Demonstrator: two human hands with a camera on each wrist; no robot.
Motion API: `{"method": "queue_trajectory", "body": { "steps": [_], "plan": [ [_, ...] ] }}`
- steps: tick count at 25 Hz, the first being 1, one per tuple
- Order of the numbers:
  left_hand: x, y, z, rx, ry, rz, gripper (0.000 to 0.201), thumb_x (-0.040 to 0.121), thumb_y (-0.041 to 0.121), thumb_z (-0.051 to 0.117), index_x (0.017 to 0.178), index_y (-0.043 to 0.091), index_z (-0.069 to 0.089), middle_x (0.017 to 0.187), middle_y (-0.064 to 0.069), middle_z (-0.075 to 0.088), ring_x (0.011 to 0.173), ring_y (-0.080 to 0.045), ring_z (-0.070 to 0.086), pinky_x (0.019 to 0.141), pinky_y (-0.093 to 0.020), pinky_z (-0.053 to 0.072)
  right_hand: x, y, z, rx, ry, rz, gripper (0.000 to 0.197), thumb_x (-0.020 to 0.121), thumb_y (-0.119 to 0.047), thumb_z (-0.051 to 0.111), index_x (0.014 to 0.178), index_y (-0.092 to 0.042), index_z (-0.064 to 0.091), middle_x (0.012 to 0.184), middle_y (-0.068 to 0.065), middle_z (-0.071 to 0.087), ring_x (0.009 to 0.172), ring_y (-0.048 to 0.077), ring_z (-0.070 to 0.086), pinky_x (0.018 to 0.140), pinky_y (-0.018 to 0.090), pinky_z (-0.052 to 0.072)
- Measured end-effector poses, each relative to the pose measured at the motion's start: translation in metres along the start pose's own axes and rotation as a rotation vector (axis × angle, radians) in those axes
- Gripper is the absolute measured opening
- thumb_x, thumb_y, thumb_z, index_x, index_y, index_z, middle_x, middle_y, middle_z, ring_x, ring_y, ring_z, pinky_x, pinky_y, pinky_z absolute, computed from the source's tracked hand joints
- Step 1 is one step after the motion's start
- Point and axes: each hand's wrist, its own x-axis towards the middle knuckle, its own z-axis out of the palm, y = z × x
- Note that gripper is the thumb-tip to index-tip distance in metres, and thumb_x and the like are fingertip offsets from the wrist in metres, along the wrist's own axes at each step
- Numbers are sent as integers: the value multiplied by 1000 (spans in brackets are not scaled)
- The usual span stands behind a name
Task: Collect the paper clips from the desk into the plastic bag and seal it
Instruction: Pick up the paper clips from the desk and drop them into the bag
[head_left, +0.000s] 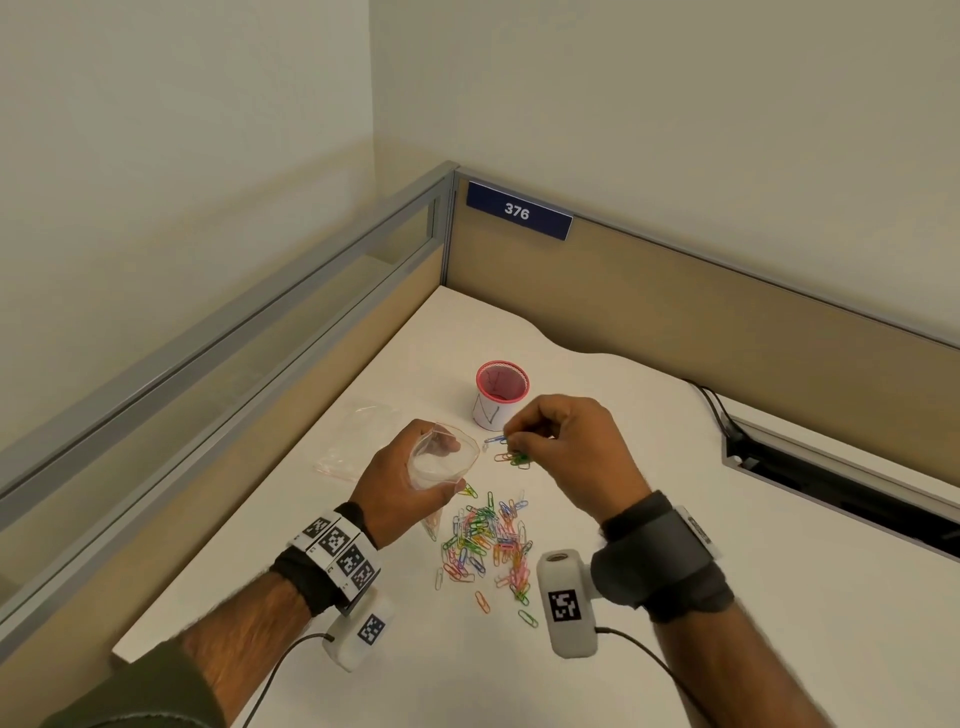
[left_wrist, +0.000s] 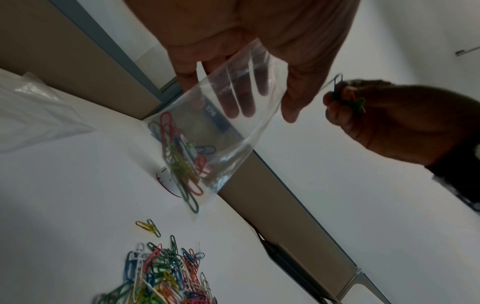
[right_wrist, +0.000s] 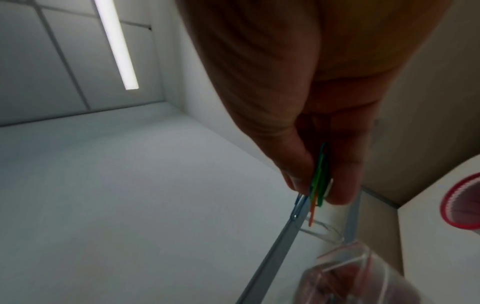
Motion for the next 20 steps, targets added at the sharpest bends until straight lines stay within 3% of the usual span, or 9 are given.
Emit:
{"method": "queue_trajectory", "body": {
  "steps": [2,7,10,12,16,18,20],
  "plan": [
    [1,2,1,-2,4,-3,48,72,42,77,112,28,55,111,14,66,110,-2,62,96,-28,52,4,-13,9,-80,-32,-63,8,86,-9,68,86,-15,72,81,-3,72,71,9,67,69,13,54],
    [1,3,6,2,24,3,47,71,41,78,108,40,50,98,28,64,97,7,63,78,-7,49,16,-23,44,-283,-87,-176,12,89,-9,59,90,-14,70,88,2,70,78,14,61,72,23,51],
    [1,3,7,20,33,12,49,73,35,81,107,44,47,102,44,59,100,15,59,81,-1,44,17,-25,53,-309,-74,-189,14,92,-12,56,94,-15,69,92,1,69,82,16,61,77,29,54],
    [0,3,5,5,33,26,46,73,42,78,109,42,50,106,40,60,105,10,60,88,-4,44,14,-26,51,-270,-36,-199,16,92,-10,54,96,-14,70,93,2,70,83,16,63,79,28,54],
    [-4,0,-1,-54,30,23,46,75,38,78,114,26,56,111,17,68,113,-10,64,99,-32,52,12,0,37,-170,90,-148,16,91,-6,56,96,-11,70,92,1,70,80,16,65,78,26,54],
    [-6,-2,-6,-81,38,19,44,77,29,81,114,22,57,112,10,69,113,-13,65,101,-39,52,9,40,36,-233,75,-24,14,90,-8,59,96,-12,70,95,2,71,81,17,65,80,31,55],
    [-6,-3,-9,-99,50,13,43,77,26,81,112,21,57,111,8,70,113,-15,65,103,-41,51,-5,88,43,-355,-67,188,15,87,-20,66,101,-14,69,105,5,69,87,16,62,85,31,53]
  ]
}}
